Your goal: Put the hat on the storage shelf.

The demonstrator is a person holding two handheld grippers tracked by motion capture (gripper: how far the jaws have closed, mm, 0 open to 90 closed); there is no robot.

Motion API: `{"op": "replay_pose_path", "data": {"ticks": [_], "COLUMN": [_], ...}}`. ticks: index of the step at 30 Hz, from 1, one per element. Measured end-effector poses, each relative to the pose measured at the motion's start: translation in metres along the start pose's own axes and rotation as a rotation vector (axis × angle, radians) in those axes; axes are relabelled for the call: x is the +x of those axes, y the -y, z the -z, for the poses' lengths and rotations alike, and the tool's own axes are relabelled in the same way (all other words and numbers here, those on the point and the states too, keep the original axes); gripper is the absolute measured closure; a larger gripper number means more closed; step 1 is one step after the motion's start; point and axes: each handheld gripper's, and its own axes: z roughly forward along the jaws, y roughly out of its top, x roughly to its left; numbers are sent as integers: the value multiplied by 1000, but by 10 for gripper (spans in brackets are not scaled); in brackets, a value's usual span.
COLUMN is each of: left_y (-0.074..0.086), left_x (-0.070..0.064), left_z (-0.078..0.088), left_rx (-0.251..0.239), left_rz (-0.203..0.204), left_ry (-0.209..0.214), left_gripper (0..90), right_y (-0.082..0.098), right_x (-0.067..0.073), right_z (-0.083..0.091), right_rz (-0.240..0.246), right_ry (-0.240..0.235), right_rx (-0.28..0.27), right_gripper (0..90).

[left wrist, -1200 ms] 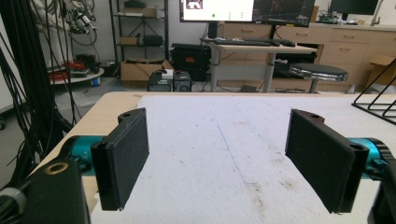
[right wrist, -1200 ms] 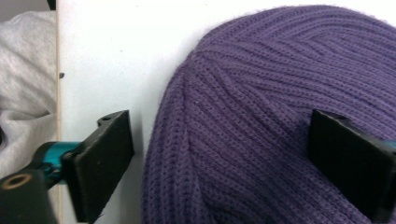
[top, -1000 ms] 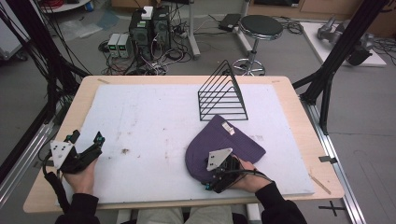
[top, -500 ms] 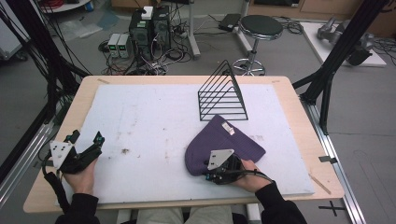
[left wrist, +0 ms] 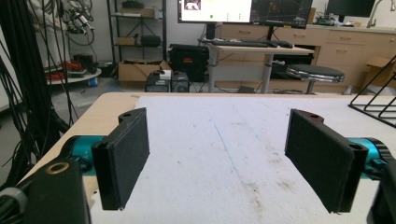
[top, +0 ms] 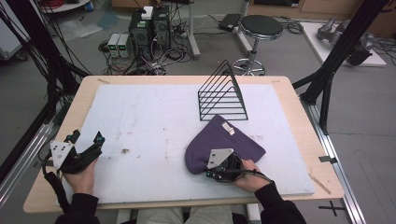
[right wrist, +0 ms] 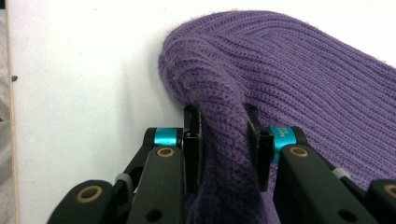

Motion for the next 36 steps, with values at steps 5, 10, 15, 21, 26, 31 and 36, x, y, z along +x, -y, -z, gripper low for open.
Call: {"op": "replay_pose_path", "data": {"ticks": [5, 10, 15, 21, 26, 31, 36], "left_y": [0, 0, 0, -1, -2, -6, -9], "left_x": [0, 0, 0, -2, -3, -3, -5], "left_z": [0, 0, 0, 2, 5, 8, 8], "left_rx": [-1, -2, -1, -6, -13, -32, -43], "left_rz": [-1, 3, 20, 32, 39, 82, 98], "left_ry": [4, 4, 11, 17, 17, 49, 79], "left_gripper": [221, 221, 221, 221, 222, 222, 219], "right_y": [0, -1, -4, -6, -8, -10, -19], "right_x": [0, -6, -10, -15, -19, -25, -38], "right_z": [1, 8, 20, 32, 43, 56, 67], "right_rz": [1, -41, -81, -138, -188, -219, -243], "right_ry": [9, 9, 38, 70, 96, 132, 139], "right_rx": [-11, -60, -143, -233, -304, -382, -462], "right_gripper": [736, 733, 731, 730, 730, 724, 725]}}
